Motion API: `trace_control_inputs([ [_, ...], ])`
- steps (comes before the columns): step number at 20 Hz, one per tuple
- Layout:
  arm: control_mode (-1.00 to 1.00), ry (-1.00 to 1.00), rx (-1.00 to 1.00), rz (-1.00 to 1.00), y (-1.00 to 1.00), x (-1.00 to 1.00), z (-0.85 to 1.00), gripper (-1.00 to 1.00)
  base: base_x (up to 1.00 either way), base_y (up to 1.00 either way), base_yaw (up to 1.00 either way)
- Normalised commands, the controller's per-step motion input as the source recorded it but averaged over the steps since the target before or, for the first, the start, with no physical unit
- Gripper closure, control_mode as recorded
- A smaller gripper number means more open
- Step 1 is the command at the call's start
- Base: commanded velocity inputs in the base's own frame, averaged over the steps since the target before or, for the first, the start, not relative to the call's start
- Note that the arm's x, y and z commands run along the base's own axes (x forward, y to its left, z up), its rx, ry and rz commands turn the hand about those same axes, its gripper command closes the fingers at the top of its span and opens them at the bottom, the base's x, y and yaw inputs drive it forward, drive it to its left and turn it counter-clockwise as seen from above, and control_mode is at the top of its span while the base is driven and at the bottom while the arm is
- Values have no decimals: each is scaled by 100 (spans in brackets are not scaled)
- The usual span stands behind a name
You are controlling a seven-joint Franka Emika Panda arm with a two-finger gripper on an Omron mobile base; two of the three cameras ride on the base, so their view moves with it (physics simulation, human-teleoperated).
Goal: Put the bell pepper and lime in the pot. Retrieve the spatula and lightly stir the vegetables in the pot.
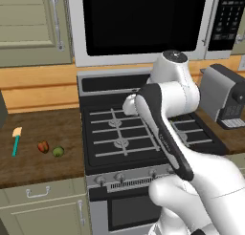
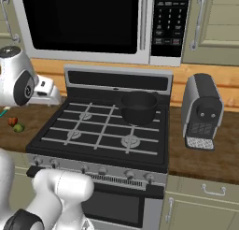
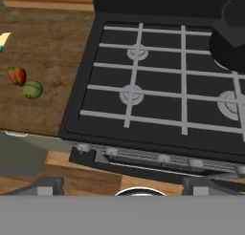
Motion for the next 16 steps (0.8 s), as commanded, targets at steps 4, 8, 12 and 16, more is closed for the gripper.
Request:
trace_control_inputs([
  [4,-100,0,0,15,77,-11,-10,-100,0,0,0],
  [8,-100,0,0,13,64,0,-19,-100,0,0,0],
  [12,-100,0,0,9,82,0,-32,-100,0,0,0],
  [16,-100,0,0,7,84,0,-35,-100,0,0,0],
])
